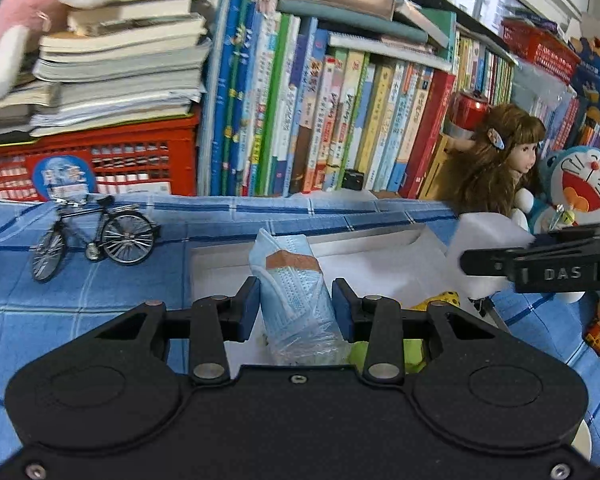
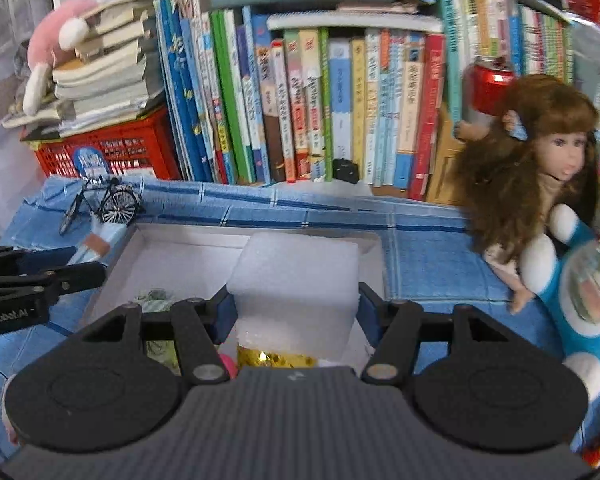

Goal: Organize soft objects
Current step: 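Carry the packet with the left gripper into the white tray while the right gripper carries the foam block there, then open both grippers to release the packet and foam block in the tray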

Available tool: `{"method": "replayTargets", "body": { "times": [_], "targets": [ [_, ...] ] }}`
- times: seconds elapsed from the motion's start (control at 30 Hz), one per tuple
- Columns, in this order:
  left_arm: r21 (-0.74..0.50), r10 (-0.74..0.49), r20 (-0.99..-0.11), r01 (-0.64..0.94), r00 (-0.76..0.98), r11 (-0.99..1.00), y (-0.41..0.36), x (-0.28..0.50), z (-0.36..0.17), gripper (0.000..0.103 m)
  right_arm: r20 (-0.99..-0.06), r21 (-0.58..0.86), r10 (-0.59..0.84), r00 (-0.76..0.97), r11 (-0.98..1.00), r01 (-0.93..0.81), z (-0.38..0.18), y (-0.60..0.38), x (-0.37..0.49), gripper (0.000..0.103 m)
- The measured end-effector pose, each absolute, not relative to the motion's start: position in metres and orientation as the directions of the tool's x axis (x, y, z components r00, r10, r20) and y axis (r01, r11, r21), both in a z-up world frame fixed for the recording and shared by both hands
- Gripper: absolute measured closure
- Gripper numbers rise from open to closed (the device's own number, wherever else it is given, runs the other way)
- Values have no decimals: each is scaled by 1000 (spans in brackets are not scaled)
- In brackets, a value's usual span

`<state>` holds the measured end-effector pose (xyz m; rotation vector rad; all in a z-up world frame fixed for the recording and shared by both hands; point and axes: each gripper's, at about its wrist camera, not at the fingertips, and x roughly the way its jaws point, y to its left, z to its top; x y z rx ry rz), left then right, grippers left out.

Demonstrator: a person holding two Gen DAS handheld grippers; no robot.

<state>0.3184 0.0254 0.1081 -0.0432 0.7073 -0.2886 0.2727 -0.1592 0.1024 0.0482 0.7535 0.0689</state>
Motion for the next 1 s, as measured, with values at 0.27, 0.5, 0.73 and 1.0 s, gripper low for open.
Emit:
{"method": "replayTargets", "body": {
  "times": [0.27, 0.5, 0.73, 1.0],
  "targets": [
    [-156, -298, -669, 263, 681, 952, 16, 361, 89, 66, -735, 46, 63, 675, 998, -43, 84, -145, 313, 39],
    [-178, -308, -710, 262, 633, 948, 8, 384, 66, 66, -779, 42, 70, 623, 997, -60, 60, -134, 334, 39],
    [-189, -309, -735, 255, 603, 948, 4, 393, 47, 66, -800, 33, 69, 596, 997, -71, 48, -131, 341, 38],
    [-186, -311, -746, 264, 590, 947, -3, 395, 39, 65, -812, 38, 66, 579, 997, -60, 42, -133, 347, 37]
  ]
}}
